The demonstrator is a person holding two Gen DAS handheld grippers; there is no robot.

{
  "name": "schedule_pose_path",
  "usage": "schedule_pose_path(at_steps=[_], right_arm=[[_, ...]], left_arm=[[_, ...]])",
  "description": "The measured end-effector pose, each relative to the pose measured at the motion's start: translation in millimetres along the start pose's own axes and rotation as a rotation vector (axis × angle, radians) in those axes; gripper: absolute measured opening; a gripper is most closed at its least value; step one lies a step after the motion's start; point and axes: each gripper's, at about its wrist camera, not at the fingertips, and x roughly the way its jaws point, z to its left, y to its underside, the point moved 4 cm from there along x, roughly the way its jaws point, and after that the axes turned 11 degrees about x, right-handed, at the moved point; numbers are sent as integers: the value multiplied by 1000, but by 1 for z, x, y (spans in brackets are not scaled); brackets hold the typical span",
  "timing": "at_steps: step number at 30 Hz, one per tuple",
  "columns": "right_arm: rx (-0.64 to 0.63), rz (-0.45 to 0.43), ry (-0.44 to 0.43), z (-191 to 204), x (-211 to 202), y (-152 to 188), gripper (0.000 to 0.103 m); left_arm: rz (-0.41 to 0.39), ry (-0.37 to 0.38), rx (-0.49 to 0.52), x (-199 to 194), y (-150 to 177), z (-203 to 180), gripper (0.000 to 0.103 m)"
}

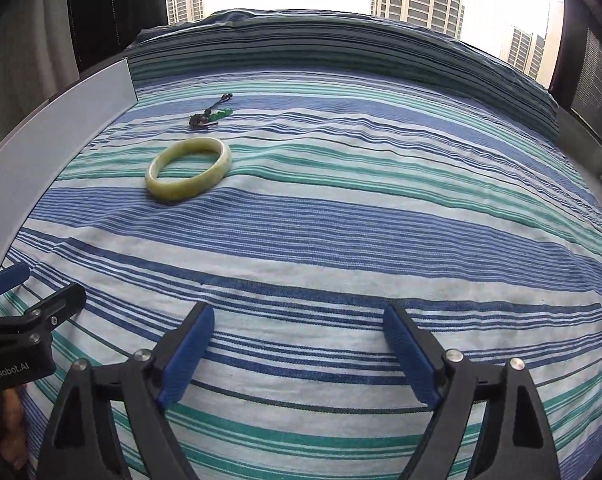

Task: Organize jewelry
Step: 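Grasp the pale jade bangle with the right tool and lift it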

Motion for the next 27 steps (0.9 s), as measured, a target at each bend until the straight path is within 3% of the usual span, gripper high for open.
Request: schedule_pose_path(at_steps=[10, 14, 16, 20, 24, 27], right_arm=[[-6, 6, -10, 1, 2, -2, 90], [-53, 108, -56, 9, 3, -18, 90], [-52, 139, -115, 22, 0, -39, 90], [-79, 209, -141, 59, 16, -88, 90], [-38, 323, -119, 87, 57, -118, 90], [-13, 396, -77, 98, 85, -122, 90]], left_arm=[[35, 40, 41, 2, -3, 2, 102], [16, 67, 79, 0, 1, 3, 102], [13, 70, 84, -1, 1, 3, 102], [8, 71, 84, -2, 2, 2, 102], [5, 71, 83, -3, 3, 2, 102], [4, 71, 83, -4, 3, 2, 102]])
